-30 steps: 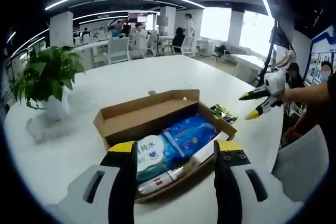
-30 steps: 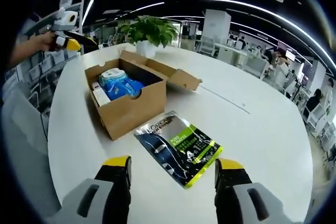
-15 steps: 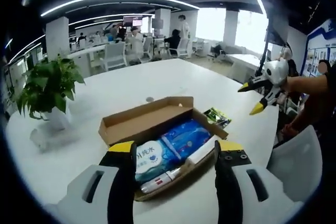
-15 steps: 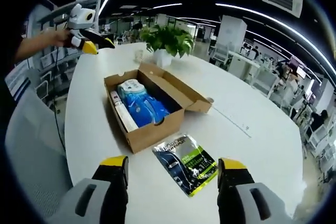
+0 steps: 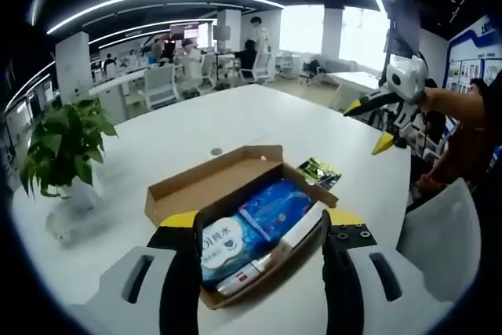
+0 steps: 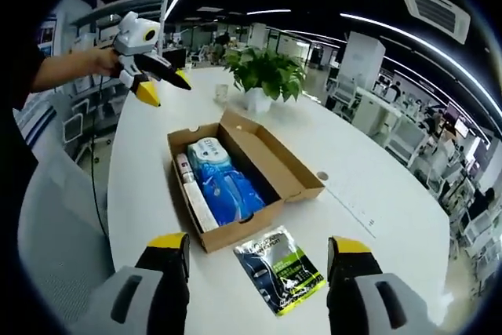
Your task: Operate the shoe box by opening the lid, removing the specified soft item, and placing it in the target area until the item is outside and the box remains undamaged.
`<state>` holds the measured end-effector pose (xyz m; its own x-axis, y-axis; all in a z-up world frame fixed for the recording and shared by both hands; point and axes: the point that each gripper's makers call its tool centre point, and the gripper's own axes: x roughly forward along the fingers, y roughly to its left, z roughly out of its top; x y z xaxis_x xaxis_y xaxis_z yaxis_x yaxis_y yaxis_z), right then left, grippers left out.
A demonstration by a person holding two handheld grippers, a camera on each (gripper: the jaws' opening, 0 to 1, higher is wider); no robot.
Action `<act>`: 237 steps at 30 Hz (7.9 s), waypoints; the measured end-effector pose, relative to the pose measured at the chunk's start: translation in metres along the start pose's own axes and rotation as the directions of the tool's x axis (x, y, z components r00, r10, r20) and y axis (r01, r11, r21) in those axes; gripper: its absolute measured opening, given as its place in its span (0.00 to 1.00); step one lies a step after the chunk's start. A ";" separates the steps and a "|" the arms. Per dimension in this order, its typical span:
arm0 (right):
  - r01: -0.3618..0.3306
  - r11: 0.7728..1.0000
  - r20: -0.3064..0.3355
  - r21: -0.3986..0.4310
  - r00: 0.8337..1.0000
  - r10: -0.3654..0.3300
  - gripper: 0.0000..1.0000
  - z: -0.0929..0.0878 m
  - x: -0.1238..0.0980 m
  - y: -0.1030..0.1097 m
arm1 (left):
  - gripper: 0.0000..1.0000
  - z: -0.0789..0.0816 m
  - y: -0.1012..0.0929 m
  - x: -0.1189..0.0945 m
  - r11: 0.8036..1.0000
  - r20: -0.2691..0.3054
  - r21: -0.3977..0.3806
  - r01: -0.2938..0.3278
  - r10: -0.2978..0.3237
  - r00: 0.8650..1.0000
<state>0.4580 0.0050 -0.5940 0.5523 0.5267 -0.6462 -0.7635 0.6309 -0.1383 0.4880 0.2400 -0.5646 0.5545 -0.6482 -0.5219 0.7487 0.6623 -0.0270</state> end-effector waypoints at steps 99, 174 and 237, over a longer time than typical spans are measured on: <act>-0.361 0.901 -0.129 -0.241 0.932 0.339 0.52 0.036 0.281 0.101 | 0.62 -0.164 0.075 0.127 0.710 -0.643 0.480 0.515 -0.115 0.757; -0.262 0.914 -0.028 -0.311 0.963 0.267 0.49 0.052 0.288 0.111 | 0.61 -0.150 0.066 0.118 0.649 -0.644 0.552 0.524 -0.068 0.762; -0.252 0.927 0.038 -0.276 0.961 0.273 0.49 0.068 0.147 0.059 | 0.61 -0.033 -0.020 0.110 0.620 -0.662 0.551 0.558 -0.083 0.745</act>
<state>0.5171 0.1582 -0.6455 0.3353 0.7003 -0.6302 -0.9398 0.2951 -0.1722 0.5222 0.1683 -0.6498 0.1107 -0.2896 -0.9507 0.9741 -0.1582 0.1616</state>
